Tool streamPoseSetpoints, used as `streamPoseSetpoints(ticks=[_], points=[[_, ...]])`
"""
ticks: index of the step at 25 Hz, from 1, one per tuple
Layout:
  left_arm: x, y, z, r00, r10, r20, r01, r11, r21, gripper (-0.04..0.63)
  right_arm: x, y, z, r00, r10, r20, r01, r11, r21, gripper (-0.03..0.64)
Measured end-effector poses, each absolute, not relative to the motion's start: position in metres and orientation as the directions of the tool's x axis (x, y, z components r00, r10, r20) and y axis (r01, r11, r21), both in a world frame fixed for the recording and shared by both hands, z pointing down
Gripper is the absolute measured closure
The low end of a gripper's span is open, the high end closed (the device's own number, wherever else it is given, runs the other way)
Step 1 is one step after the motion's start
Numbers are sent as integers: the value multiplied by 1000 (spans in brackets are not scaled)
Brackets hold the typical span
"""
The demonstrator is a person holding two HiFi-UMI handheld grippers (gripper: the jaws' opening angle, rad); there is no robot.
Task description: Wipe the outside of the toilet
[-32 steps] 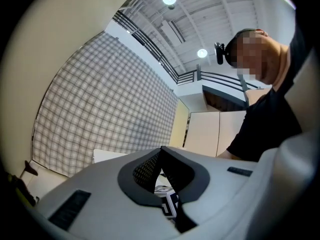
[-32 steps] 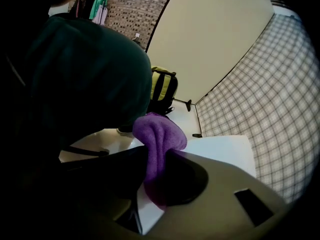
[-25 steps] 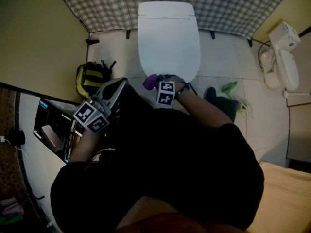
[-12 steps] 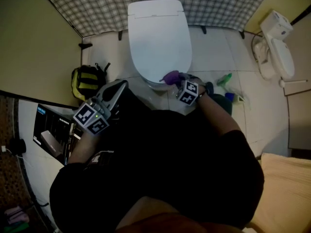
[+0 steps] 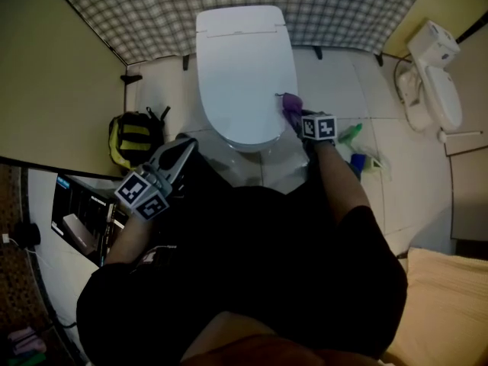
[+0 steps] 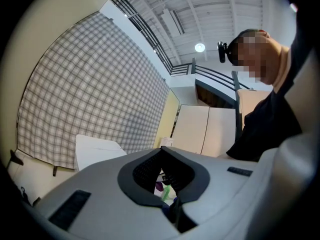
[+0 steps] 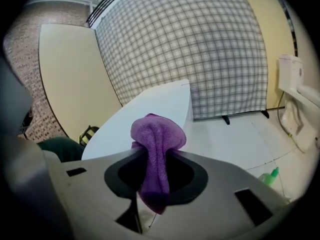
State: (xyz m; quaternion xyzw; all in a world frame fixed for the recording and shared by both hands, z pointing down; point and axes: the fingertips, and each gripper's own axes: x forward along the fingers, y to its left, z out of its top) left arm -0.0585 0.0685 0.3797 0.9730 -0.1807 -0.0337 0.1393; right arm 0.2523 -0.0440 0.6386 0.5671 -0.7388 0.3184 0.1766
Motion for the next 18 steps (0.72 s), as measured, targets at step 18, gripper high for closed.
streamPoseSetpoints(ticks=[18], points=[[-18,-90,452,886,-438,153,-463,-805,372,603,342,-299,610,-404,-729,553,-906,235,-352,520]])
